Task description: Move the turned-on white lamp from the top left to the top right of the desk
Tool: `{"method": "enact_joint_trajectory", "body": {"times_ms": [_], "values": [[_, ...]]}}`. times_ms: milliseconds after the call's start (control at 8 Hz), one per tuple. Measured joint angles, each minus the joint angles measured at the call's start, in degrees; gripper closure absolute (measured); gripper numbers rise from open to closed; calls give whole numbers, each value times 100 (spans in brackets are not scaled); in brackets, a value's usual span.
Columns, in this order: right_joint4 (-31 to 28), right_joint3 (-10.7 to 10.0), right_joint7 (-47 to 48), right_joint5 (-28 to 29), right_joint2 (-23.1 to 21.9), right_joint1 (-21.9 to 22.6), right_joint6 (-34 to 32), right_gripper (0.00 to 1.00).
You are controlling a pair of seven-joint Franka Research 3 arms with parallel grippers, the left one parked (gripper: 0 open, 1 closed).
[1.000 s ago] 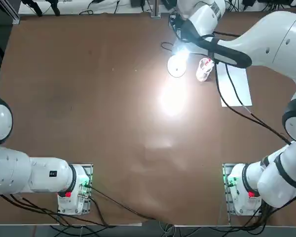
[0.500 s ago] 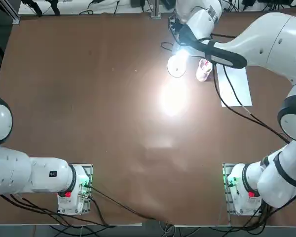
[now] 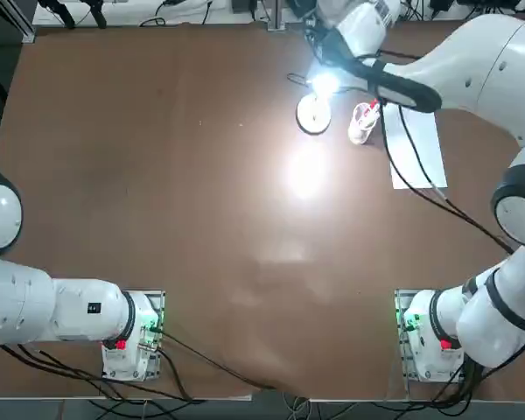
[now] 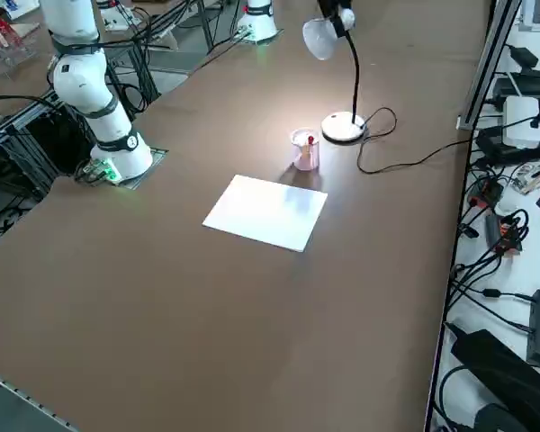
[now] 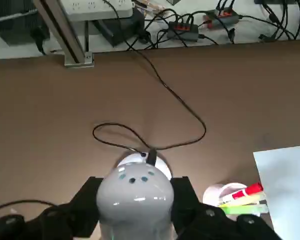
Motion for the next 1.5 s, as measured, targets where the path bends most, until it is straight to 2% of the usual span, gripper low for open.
{"method": "enact_joint_trajectory", "body": {"times_ms": [250,500,625,1000,1250,1500], "values": [[798,-66,73,491,-44,-676,-333,28],[1339,-119,130,597,-195,-1436,-900,28],[1379,-234,138,535,-255,-1780,-1057,28],[1265,-948,-46,146,-85,-2576,-1183,28],[971,-1070,-844,60,128,-3265,-1162,28],[774,-1075,-1691,92,307,-3585,-1112,28]]}}
